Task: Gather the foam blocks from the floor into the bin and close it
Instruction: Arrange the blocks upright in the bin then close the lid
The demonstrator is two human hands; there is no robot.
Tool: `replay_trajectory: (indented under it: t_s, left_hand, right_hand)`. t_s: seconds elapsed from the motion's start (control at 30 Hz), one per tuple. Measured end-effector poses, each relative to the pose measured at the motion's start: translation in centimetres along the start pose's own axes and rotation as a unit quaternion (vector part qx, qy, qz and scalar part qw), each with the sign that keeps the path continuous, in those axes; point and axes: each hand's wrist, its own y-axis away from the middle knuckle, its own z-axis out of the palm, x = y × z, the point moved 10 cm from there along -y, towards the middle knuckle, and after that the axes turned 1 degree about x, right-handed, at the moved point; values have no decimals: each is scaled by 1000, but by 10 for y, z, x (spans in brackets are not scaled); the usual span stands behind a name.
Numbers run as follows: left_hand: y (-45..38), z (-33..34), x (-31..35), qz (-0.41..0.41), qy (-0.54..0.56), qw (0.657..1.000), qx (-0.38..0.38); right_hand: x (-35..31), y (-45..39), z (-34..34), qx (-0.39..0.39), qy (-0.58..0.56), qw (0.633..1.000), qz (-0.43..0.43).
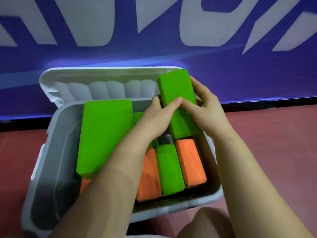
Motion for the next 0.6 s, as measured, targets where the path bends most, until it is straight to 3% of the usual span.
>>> replay_trajectory:
  t_s: [0.17, 0.43, 0.6]
  left_hand:
    - [-7, -2, 6, 13, -58, 998, -10]
    - [-33, 23, 8, 25, -90, 996, -11]
    - [-59, 33, -1, -6, -97, 995, -3]
  right_hand:
    - [6, -9, 1, -35, 37, 998, 36]
    - [29, -36, -20, -7, 103, 992, 67]
    - [49, -58, -22, -32, 171, 981, 83]
